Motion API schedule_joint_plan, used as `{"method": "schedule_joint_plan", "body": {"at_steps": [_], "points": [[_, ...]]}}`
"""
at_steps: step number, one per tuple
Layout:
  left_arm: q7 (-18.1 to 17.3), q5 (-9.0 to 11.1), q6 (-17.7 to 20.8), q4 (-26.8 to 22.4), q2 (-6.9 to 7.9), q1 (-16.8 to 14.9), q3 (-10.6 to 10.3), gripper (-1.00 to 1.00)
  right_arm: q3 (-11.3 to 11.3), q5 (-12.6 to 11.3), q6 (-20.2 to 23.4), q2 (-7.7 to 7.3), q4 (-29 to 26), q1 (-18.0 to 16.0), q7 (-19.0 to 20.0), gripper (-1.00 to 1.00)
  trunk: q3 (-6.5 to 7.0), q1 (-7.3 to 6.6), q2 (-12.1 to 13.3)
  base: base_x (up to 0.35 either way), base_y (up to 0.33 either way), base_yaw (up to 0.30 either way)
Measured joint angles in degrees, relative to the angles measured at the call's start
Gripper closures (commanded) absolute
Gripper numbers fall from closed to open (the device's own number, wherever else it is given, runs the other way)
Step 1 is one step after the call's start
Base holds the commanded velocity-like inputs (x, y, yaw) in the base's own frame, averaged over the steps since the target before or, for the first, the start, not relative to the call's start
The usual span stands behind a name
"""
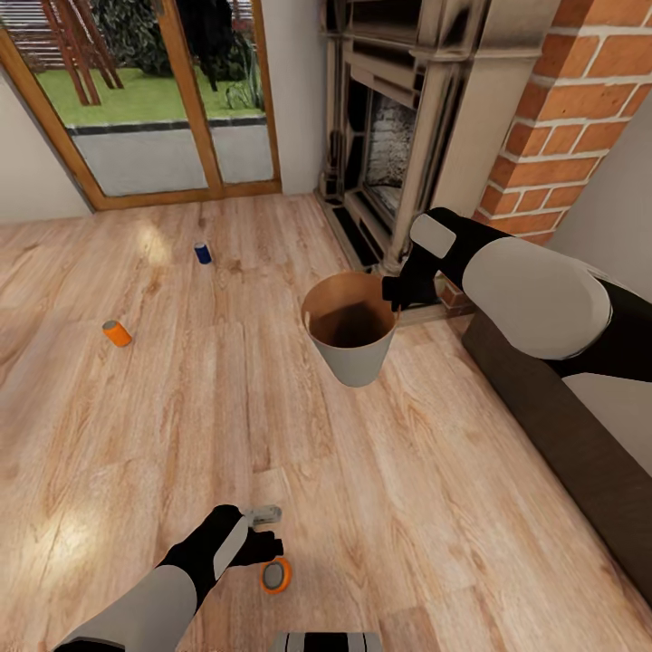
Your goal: Put the three can of soda from the living room inside the tash can in the kitchen.
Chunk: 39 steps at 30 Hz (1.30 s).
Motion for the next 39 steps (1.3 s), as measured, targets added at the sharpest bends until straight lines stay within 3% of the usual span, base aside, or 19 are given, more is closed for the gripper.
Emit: {"method": "schedule_joint_plan", "body": {"at_steps": [28, 39], "points": [[-0.3, 0.1, 0.1, -0.7, -0.54, -0.5, -0.2, -1.0, 0.0, -0.1, 0.0, -0.25, 0.0, 0.1, 0.0, 1.0, -0.89, 0.0, 0.0, 0.0, 0.0, 0.076], [-0.5, 0.1, 0.3, -2.1, -1.03, -1.2, -0.2, -1.0, 0.4, 0.5, 0.0, -0.57, 0.0, 0.2, 0.0, 1.0, -0.97, 0.0, 0.0, 0.0, 0.0, -0.138]]}}
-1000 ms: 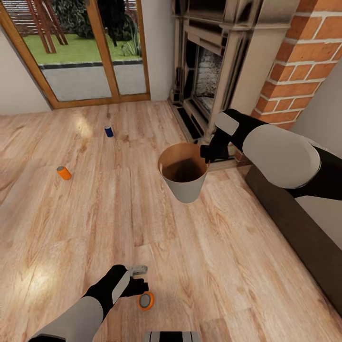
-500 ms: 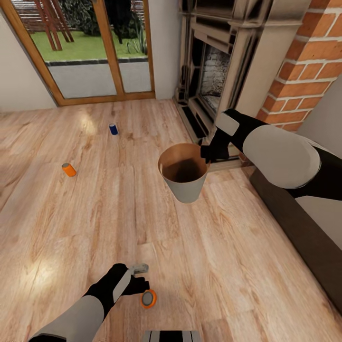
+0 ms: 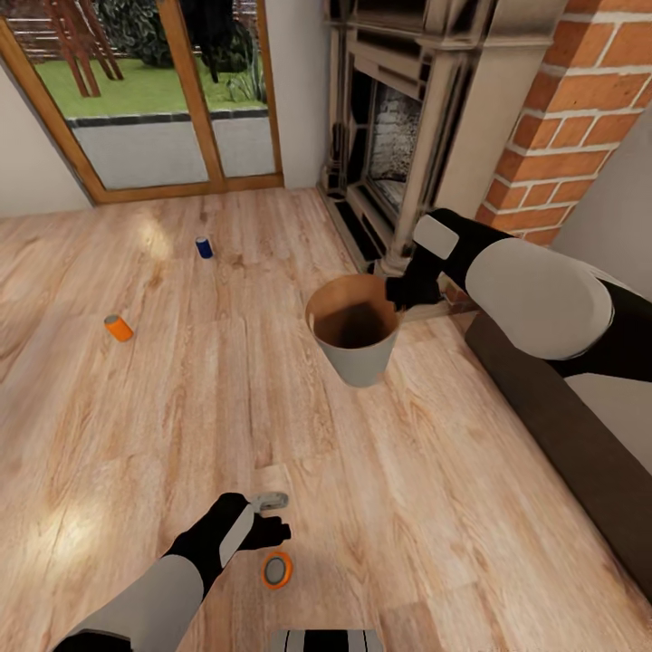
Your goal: Put the three can of soda from the living room inside the tash can in the kitchen.
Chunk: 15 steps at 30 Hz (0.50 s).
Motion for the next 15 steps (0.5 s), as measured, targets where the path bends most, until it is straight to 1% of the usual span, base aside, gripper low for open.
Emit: {"method": "schedule_joint_plan", "body": {"at_steps": [3, 4, 7, 9, 12, 15], "points": [[0.0, 0.0, 0.0, -0.1, 0.02, 0.0, 0.0, -1.0, 0.5, 0.5, 0.0, -0.01, 0.0, 0.0, 0.0, 1.0, -0.01, 0.0, 0.0, 0.0, 0.0, -0.046], [0.0, 0.0, 0.0, -0.1, 0.03, 0.0, 0.0, -1.0, 0.4, 0.3, 0.0, -0.01, 0.0, 0.0, 0.0, 1.0, -0.01, 0.0, 0.0, 0.0, 0.0, -0.023], [0.0, 0.0, 0.0, -0.1, 0.05, 0.0, 0.0, -1.0, -0.7, -0.7, 0.0, 0.0, 0.0, 0.0, 0.1, 1.0, -0.55, 0.66, -1.2, 0.0, 0.0, -0.013], [0.0, 0.0, 0.0, -0.1, 0.06, 0.0, 0.0, -1.0, -0.9, -0.9, 0.0, 0.0, 0.0, 0.0, 0.1, 1.0, -0.91, 1.1, -2.0, 0.0, 0.0, -0.004], [0.0, 0.0, 0.0, -0.1, 0.06, 0.0, 0.0, -1.0, -0.3, -0.3, 0.0, 0.0, 0.0, 0.0, 0.0, 1.0, -1.45, 1.76, -3.2, 0.0, 0.0, -0.002], [-0.1, 0.0, 0.3, -1.1, 0.12, -0.2, 0.0, -1.0, 0.2, 0.3, 0.0, -0.01, 0.0, 0.0, 0.0, 1.0, -1.45, 1.76, -3.2, 0.0, 0.0, 0.0]]}}
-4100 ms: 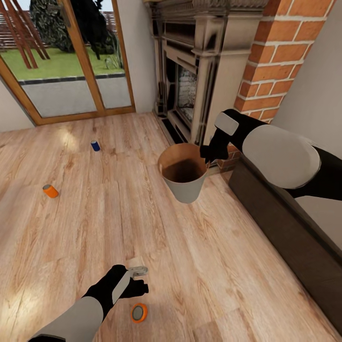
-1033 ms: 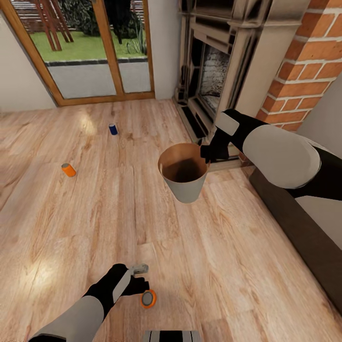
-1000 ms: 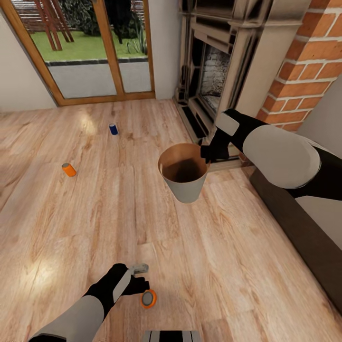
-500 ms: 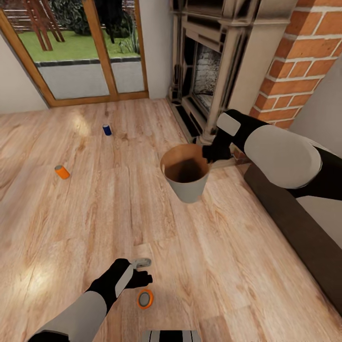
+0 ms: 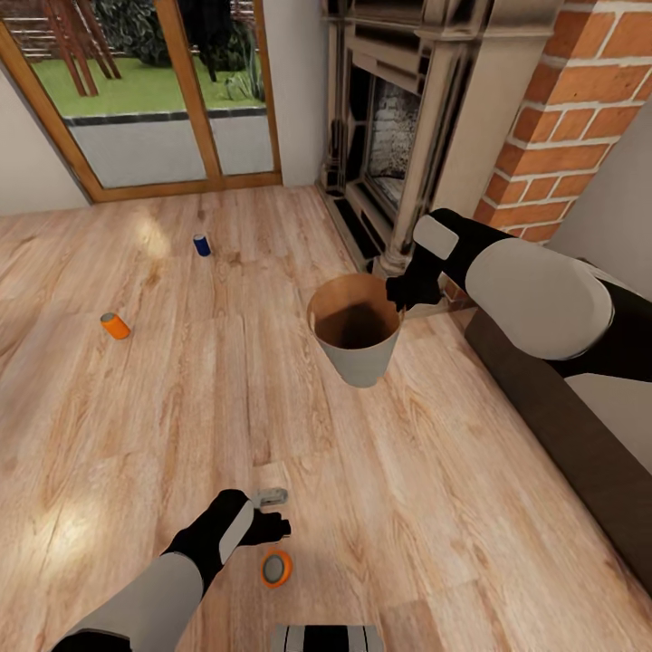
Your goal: Put the three can of soda from the living room inside the tash can in the kitchen.
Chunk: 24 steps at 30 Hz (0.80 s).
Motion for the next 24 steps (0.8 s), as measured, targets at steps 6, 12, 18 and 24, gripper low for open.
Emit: {"method": "schedule_joint_plan", "body": {"at_steps": [6, 12, 18, 24], "points": [[0.0, 0.1, 0.3, -2.1, 0.35, -0.1, 0.1, -1.0, -0.9, -1.0, 0.0, 0.01, 0.0, 0.0, 0.1, 1.0, -0.36, 0.44, -0.8, 0.0, 0.0, 0.0], [0.1, 0.0, 0.3, -2.4, 0.52, -0.2, 0.0, -1.0, 0.1, 0.0, 0.0, 0.0, 0.0, 0.0, 0.0, 1.0, -0.9, 1.1, -2.0, 0.0, 0.0, 0.0], [0.3, 0.0, 0.3, -2.1, 0.55, -0.1, 0.1, -1.0, -0.9, -0.9, 0.0, -0.02, 0.0, 0.0, 0.1, 1.0, -1.43, 1.76, -3.2, 0.0, 0.0, 0.0], [0.3, 0.0, 0.2, -1.9, 0.55, -0.1, 0.2, -1.0, 0.1, 0.0, 0.0, -0.03, 0.0, 0.0, 0.0, 1.0, -2.15, 2.64, -4.8, 0.0, 0.0, 0.0]]}}
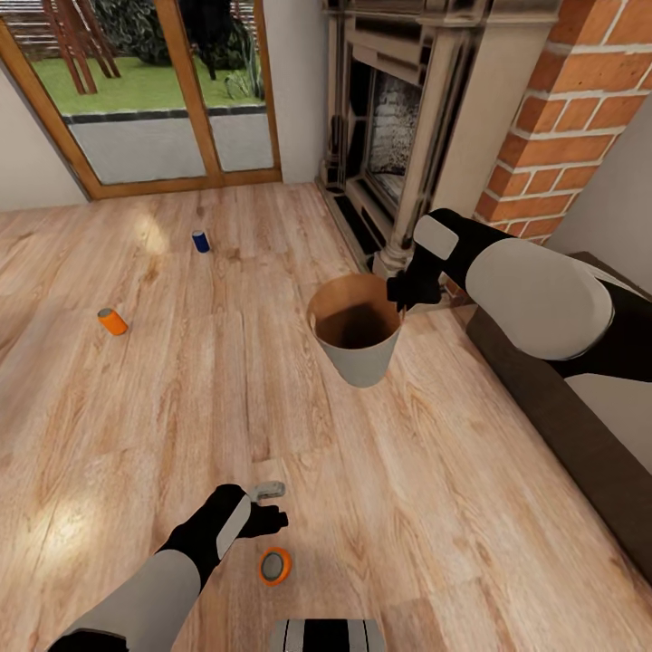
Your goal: Put the three can of soda from the living room inside the tash can in the kitchen.
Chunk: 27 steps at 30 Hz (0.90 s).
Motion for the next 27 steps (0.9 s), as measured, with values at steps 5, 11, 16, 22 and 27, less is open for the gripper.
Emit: {"method": "schedule_joint_plan", "body": {"at_steps": [5, 11, 16, 22, 27], "points": [[0.2, 0.0, -0.3, 0.0, -0.06, 0.1, 0.0, -1.0, -0.7, -0.8, 0.0, 0.03, 0.0, 0.0, 0.1, 1.0, -0.36, 0.44, -0.8, 0.0, 0.0, 0.0], [0.2, 0.0, -0.5, 0.0, -0.1, 0.1, -0.1, -1.0, -0.3, -0.2, 0.0, 0.0, 0.0, 0.0, 0.0, 1.0, -1.08, 1.32, -2.4, 0.0, 0.0, 0.0], [0.3, 0.0, -0.7, 0.0, -0.13, 0.1, -0.1, -1.0, -0.5, -0.5, 0.0, 0.01, 0.0, 0.0, 0.1, 1.0, -1.08, 1.32, -2.4, 0.0, 0.0, 0.0], [0.3, -0.1, -0.8, 0.0, -0.16, 0.1, -0.1, -1.0, -0.4, -0.5, 0.0, 0.03, 0.0, 0.0, 0.0, 1.0, -1.8, 2.2, -4.0, 0.0, 0.0, 0.0], [0.3, -0.3, -2.1, 0.1, -0.17, 0.1, -0.1, -1.0, -0.2, -0.3, 0.0, 0.03, 0.0, 0.0, 0.0, 1.0, -1.8, 2.2, -4.0, 0.0, 0.0, 0.0]]}}
